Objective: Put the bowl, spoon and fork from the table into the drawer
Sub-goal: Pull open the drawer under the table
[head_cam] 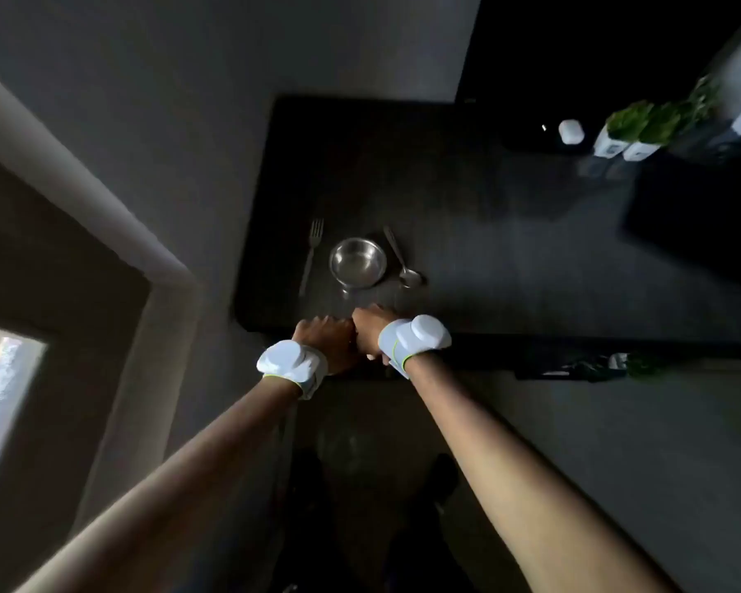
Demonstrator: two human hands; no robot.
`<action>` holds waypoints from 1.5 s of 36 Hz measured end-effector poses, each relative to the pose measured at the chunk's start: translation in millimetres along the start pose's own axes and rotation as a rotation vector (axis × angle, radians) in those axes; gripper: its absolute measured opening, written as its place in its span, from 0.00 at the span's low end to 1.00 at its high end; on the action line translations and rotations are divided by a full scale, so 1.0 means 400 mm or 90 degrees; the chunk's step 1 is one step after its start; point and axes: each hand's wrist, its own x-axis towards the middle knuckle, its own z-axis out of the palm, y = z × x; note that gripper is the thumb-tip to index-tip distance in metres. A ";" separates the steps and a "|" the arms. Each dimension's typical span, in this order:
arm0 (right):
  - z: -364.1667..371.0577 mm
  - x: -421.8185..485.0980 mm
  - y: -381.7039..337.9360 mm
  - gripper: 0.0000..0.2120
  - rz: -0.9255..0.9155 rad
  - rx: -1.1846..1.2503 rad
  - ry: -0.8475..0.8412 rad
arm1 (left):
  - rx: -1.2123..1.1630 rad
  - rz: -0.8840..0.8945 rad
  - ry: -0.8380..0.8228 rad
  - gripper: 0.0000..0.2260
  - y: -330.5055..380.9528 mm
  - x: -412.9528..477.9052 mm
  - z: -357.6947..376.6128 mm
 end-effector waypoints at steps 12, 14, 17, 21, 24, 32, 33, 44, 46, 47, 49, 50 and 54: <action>0.281 0.138 0.052 0.22 0.098 0.119 0.054 | -0.181 -0.081 -0.084 0.36 -0.003 0.124 0.271; 0.301 0.157 0.052 0.19 0.092 0.124 0.083 | -0.171 -0.085 -0.092 0.36 -0.005 0.150 0.284; 0.330 0.167 0.060 0.20 0.088 0.141 0.116 | -0.162 -0.088 -0.088 0.35 -0.010 0.171 0.302; 0.363 0.165 0.085 0.27 0.129 0.178 0.111 | -0.163 -0.067 -0.091 0.33 -0.014 0.188 0.336; 0.370 0.177 0.101 0.31 0.162 0.198 0.081 | -0.148 -0.065 -0.099 0.34 -0.013 0.209 0.347; 0.350 0.226 0.114 0.28 0.145 0.184 0.027 | -0.095 -0.042 -0.096 0.29 -0.021 0.245 0.359; 0.350 0.229 0.113 0.28 0.145 0.175 0.026 | -0.096 -0.043 -0.096 0.29 -0.022 0.242 0.356; 0.402 0.135 0.081 0.21 0.135 0.114 -0.049 | -0.135 -0.030 -0.141 0.19 0.007 0.101 0.362; 0.420 0.102 0.069 0.21 0.126 0.101 -0.068 | -0.136 -0.024 -0.166 0.18 0.012 0.061 0.374; 0.427 0.087 0.064 0.21 0.123 0.097 -0.078 | -0.130 -0.023 -0.179 0.18 0.014 0.044 0.381; 0.445 0.058 0.052 0.20 0.118 0.084 -0.094 | -0.111 -0.005 -0.194 0.19 0.019 0.010 0.394; 0.458 0.040 0.044 0.20 0.115 0.078 -0.104 | -0.107 0.001 -0.204 0.19 0.023 -0.013 0.402; 0.501 -0.021 0.023 0.18 0.116 0.070 -0.127 | -0.089 0.007 -0.241 0.19 0.037 -0.081 0.433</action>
